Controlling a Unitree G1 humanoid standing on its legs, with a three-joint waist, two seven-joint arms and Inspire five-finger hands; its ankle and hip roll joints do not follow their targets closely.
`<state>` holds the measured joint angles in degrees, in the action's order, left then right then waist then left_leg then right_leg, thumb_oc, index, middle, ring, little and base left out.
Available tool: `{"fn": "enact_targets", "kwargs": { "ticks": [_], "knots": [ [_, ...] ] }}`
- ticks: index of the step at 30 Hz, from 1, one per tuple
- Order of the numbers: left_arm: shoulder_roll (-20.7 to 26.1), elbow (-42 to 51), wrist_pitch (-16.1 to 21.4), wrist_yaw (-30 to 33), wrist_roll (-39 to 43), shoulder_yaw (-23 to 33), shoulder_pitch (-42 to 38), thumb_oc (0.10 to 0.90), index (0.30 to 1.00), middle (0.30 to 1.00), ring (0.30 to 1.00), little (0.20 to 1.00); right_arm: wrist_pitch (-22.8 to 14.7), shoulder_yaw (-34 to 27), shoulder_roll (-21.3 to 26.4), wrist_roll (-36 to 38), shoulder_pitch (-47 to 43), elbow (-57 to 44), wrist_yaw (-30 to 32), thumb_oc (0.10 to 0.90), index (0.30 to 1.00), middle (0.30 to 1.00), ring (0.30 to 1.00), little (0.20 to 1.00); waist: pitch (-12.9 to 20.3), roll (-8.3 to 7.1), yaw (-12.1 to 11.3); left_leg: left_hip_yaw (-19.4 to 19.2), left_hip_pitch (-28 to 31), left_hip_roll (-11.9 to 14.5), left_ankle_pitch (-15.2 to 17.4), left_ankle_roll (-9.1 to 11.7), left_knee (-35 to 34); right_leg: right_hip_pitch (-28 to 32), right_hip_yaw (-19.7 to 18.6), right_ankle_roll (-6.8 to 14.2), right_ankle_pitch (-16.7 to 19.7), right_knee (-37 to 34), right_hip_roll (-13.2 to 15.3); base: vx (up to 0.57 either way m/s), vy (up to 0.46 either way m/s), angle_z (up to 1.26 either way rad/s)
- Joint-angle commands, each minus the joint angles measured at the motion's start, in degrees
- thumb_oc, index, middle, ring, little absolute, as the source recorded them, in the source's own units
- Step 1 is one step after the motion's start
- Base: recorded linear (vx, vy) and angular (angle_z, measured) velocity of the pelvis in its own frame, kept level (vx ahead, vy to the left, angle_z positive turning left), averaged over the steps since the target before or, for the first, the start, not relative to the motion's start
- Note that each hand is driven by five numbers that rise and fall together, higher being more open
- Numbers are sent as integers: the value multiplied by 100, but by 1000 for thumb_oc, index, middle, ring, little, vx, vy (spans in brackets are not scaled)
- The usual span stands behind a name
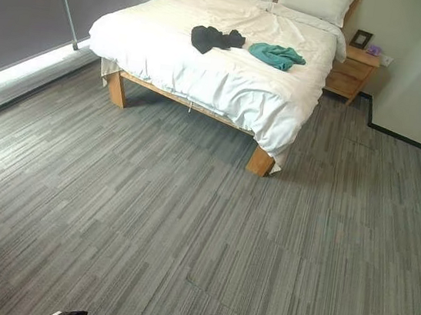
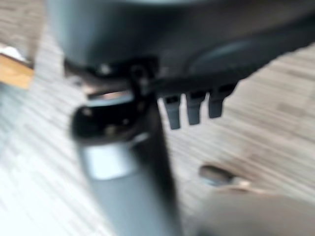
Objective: Pick up bed clothes into laundry basket.
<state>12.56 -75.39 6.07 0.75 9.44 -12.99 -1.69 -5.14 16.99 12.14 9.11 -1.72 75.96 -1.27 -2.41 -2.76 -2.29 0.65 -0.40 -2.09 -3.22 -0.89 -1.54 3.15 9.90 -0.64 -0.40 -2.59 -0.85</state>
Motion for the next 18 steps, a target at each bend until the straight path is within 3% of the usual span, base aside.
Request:
{"fn": "enact_targets", "kwargs": {
  "ticks": [1, 11, 13, 15, 18],
  "knots": [
    [-135, -11, 221, 38, -63, -182, -463, 800, 900, 900, 900, 900, -34, 155, 2, -81, 22, 121, -36, 800, 900, 900, 900, 900, -27, -65, -60, 344, 175, 398, 171, 439, -346, -56, -183, 762, 243, -228, 667, 0, 0, 0],
    [9, -72, 227, -4, -302, -329, -651, 800, 900, 900, 900, 900, 13, -303, 239, 619, -191, 293, -138, 800, 900, 900, 900, 900, 141, -31, 43, 249, 337, 435, 270, 449, -346, 57, -262, 777, 204, -226, 654, 25, 8, -2],
    [193, 151, 249, 35, -233, -327, -808, 800, 900, 900, 900, 900, -33, -426, 392, 857, -390, 53, -97, 800, 900, 900, 900, 900, 165, -14, 64, 235, 349, 445, 273, 449, -346, 55, -276, 786, 198, -192, 657, 20, 10, -2],
    [564, 855, 298, 229, 58, -252, -1165, 800, 900, 900, 900, 900, -135, -614, 726, 1284, -719, -806, -5, 800, 900, 900, 900, 900, 139, 13, 98, 216, 311, 444, 246, 463, -346, -1, -311, 795, 213, -137, 659, -46, 27, -1],
    [656, 1145, 295, 354, 175, -220, -1297, 800, 900, 900, 900, 900, -159, -707, 840, 1443, -826, -1289, 46, 800, 900, 900, 900, 900, 111, 30, 116, 197, 305, 443, 235, 468, -346, -21, -317, 808, 222, -132, 662, -25, 14, -1]
  ]
}}
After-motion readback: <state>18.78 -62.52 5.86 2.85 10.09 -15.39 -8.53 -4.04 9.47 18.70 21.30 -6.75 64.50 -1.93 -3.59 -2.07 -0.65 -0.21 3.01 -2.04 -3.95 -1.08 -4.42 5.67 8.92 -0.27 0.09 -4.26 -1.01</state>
